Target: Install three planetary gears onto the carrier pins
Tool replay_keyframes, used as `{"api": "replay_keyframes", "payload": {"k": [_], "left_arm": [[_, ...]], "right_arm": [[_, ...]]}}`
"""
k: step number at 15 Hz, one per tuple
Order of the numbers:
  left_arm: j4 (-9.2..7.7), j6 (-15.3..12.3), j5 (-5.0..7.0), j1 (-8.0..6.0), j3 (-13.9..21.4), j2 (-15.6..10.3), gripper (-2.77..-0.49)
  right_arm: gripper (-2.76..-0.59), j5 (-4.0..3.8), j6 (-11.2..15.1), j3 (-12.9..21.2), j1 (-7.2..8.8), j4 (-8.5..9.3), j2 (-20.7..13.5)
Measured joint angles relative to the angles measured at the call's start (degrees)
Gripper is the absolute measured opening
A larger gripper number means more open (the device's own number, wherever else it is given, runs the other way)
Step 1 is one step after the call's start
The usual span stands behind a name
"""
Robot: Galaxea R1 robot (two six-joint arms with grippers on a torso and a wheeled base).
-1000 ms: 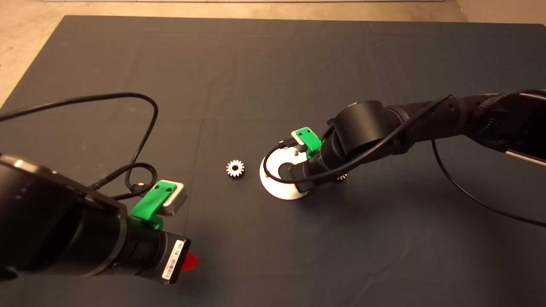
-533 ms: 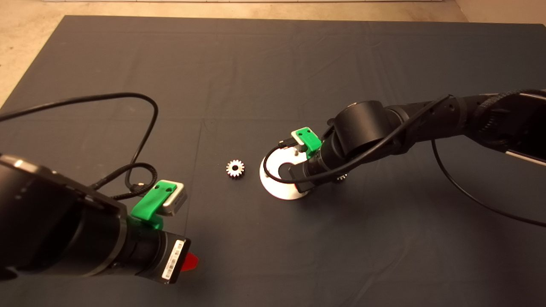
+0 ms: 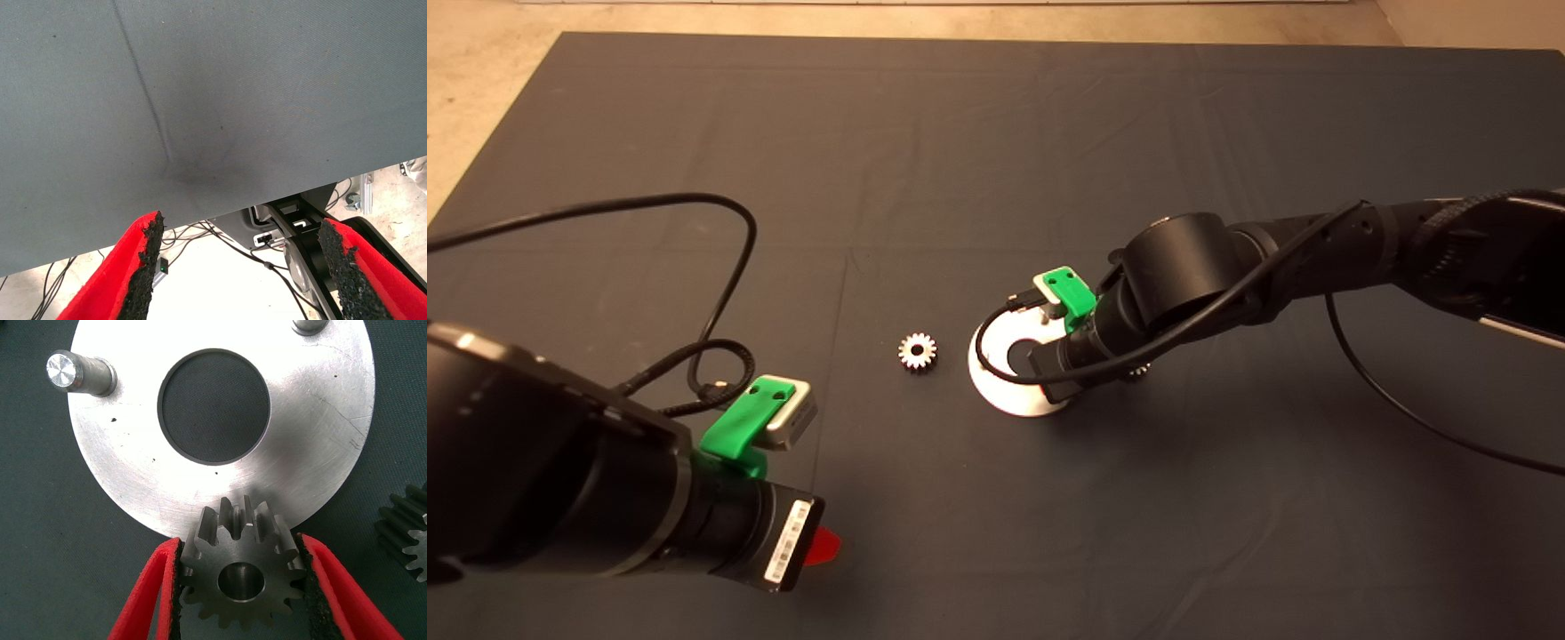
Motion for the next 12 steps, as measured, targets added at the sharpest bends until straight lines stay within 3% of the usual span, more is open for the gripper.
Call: {"api": "replay_keyframes", "payload": {"k": [12], "left_arm": [[0.00,0.00,-0.52,0.02,0.00,-0.20,-1.62]], "right_arm": [[-2.31,-0.02,0.00,0.00,0.00,-0.01,0.00]]}}
